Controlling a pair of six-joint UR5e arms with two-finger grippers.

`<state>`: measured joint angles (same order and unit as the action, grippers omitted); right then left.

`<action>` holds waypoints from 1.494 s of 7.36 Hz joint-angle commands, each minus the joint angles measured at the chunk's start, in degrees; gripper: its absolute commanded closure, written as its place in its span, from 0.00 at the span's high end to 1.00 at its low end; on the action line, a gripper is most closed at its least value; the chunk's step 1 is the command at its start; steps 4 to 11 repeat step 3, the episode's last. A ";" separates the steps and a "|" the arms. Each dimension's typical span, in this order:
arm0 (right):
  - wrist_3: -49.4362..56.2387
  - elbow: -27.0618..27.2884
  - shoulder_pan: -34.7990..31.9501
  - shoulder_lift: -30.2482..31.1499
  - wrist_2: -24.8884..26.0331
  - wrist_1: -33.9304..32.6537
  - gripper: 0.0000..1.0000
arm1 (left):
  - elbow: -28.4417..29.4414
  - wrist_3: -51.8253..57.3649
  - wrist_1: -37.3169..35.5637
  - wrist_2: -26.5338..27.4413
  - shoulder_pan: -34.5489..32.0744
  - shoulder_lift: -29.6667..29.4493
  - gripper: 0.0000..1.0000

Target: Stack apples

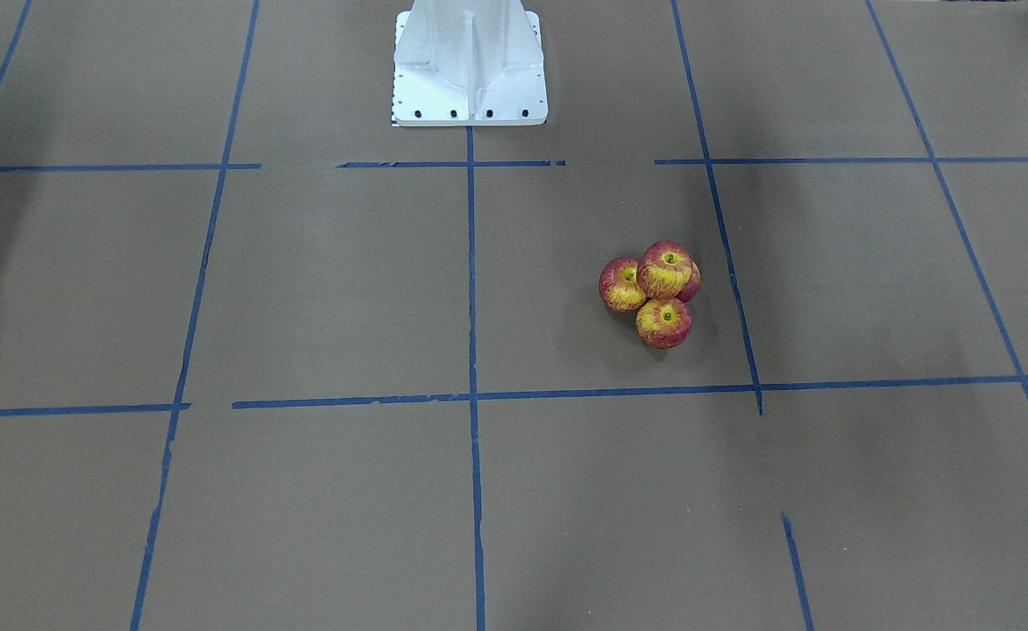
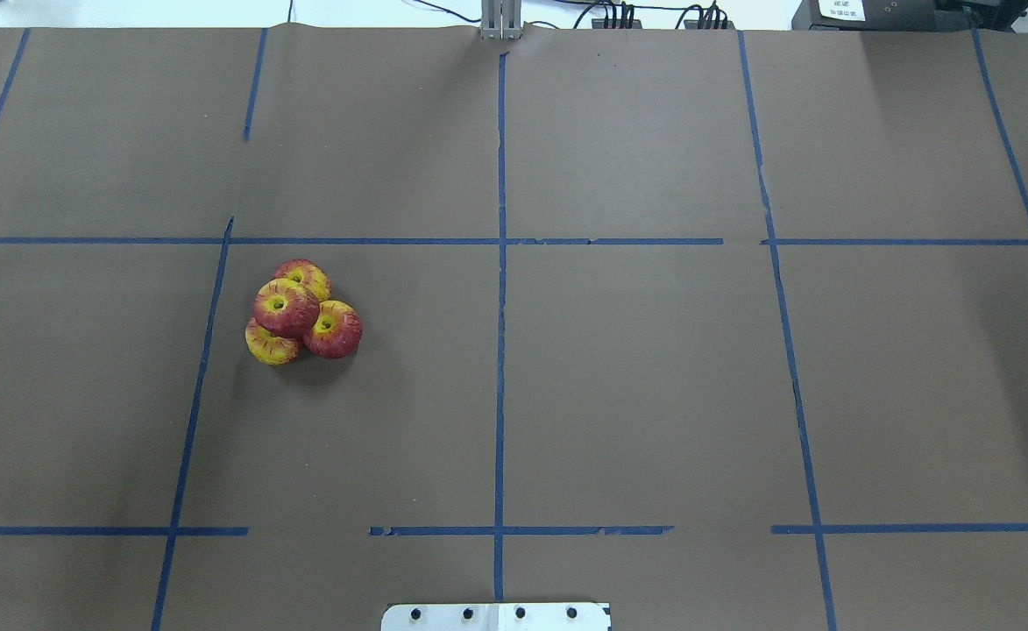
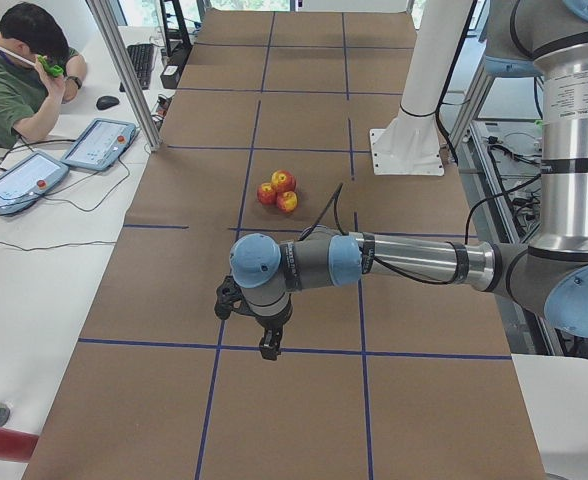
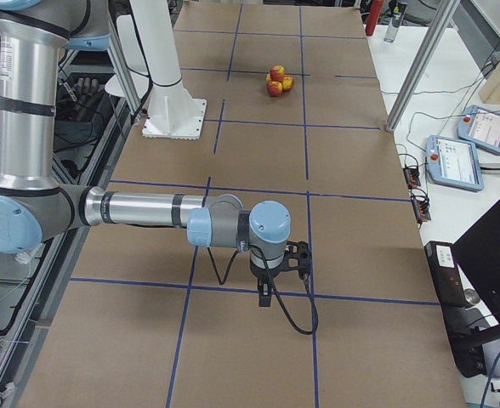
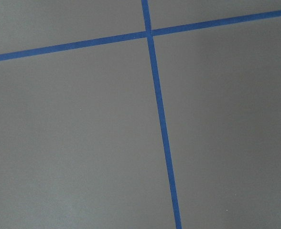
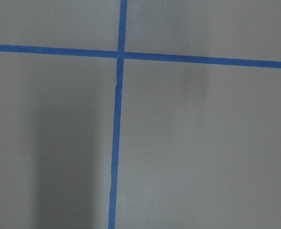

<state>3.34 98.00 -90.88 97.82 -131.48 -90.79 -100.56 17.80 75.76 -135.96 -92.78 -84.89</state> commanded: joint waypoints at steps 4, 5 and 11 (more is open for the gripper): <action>0.00 0.00 0.00 0.00 0.00 0.00 1.00 | -0.08 0.04 0.00 0.09 -0.56 -0.10 1.00; 0.00 0.00 0.00 0.00 0.00 0.00 1.00 | -0.08 0.04 0.00 0.09 -0.56 -0.10 1.00; 0.00 0.00 0.00 0.00 0.00 0.00 1.00 | -0.08 0.04 0.00 0.09 -0.56 -0.10 1.00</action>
